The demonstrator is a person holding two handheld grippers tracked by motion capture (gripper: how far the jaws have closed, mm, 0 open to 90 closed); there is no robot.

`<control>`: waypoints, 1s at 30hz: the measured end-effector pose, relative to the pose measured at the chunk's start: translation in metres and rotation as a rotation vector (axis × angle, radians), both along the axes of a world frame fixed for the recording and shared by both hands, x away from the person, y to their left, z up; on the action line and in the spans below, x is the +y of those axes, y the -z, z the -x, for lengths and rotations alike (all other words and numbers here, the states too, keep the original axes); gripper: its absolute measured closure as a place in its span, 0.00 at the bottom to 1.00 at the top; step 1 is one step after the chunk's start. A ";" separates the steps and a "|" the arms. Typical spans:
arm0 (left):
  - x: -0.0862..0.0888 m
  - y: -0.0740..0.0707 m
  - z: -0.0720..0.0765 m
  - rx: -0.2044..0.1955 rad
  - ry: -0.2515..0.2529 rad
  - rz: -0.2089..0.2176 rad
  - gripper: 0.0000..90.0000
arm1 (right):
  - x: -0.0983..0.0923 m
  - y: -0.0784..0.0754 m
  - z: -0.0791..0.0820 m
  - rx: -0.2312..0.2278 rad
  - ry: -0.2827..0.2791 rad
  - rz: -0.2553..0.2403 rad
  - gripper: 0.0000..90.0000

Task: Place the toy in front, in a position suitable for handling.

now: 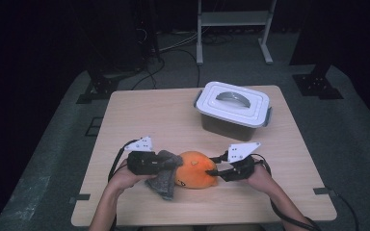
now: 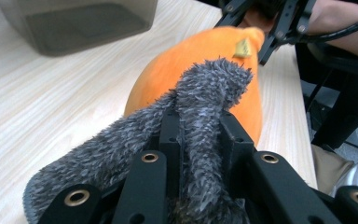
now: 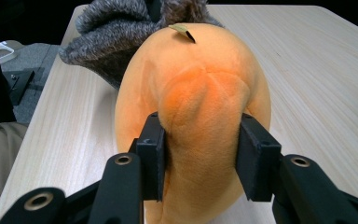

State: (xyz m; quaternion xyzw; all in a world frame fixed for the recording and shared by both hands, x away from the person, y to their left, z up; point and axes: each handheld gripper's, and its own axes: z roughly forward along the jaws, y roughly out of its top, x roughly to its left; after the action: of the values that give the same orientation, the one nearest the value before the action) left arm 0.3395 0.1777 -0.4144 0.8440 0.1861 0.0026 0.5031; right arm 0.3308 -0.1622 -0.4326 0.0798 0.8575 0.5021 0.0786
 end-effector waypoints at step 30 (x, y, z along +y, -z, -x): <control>-0.014 -0.015 0.003 -0.054 0.007 0.033 0.81 | -0.001 0.000 0.001 -0.017 -0.014 -0.009 0.64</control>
State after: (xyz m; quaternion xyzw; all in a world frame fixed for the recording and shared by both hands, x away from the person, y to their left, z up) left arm 0.3364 0.1632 -0.3994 0.8357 0.1694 0.0205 0.5220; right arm 0.3299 -0.1633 -0.4327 0.0698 0.8551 0.5072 0.0819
